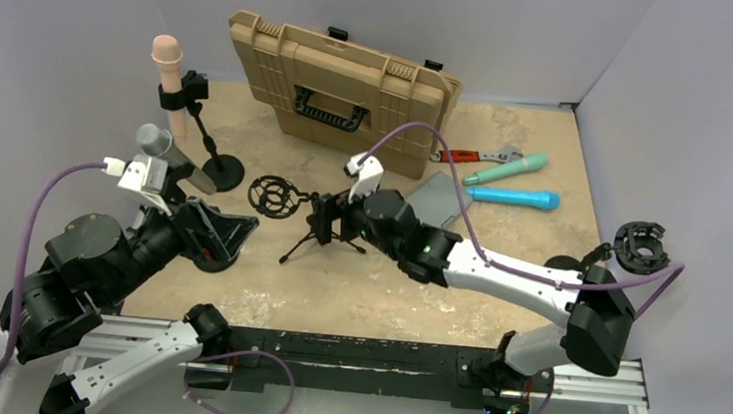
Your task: Remove the microphone from the stand
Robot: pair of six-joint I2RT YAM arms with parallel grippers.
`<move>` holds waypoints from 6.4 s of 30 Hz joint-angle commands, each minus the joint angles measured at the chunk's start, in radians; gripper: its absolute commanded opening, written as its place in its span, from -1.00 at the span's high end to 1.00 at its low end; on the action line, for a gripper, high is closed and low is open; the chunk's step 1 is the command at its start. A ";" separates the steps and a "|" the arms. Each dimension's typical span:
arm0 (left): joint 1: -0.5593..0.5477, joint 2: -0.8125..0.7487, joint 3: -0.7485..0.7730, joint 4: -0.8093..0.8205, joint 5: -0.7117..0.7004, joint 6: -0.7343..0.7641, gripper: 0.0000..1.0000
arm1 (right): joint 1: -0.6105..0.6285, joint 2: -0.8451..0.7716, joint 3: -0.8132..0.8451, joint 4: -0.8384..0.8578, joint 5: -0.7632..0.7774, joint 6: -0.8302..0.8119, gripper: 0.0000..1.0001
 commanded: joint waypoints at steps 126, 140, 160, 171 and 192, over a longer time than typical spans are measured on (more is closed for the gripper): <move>0.427 0.059 0.049 0.178 0.676 0.290 1.00 | -0.011 -0.198 -0.112 0.145 0.083 -0.008 -0.57; 0.103 0.227 0.056 0.411 0.426 0.276 1.00 | -0.012 -0.346 -0.108 0.040 0.173 -0.029 -0.58; -0.096 0.346 0.015 0.440 0.174 0.080 0.30 | -0.013 -0.496 -0.086 0.032 -0.151 -0.153 -0.61; -0.096 0.309 0.000 0.434 0.245 0.059 -0.35 | -0.012 -0.365 0.018 0.032 -0.372 -0.179 -0.61; -0.096 0.066 -0.201 0.323 0.179 0.354 -0.80 | -0.011 -0.364 -0.001 0.069 -0.384 -0.183 0.08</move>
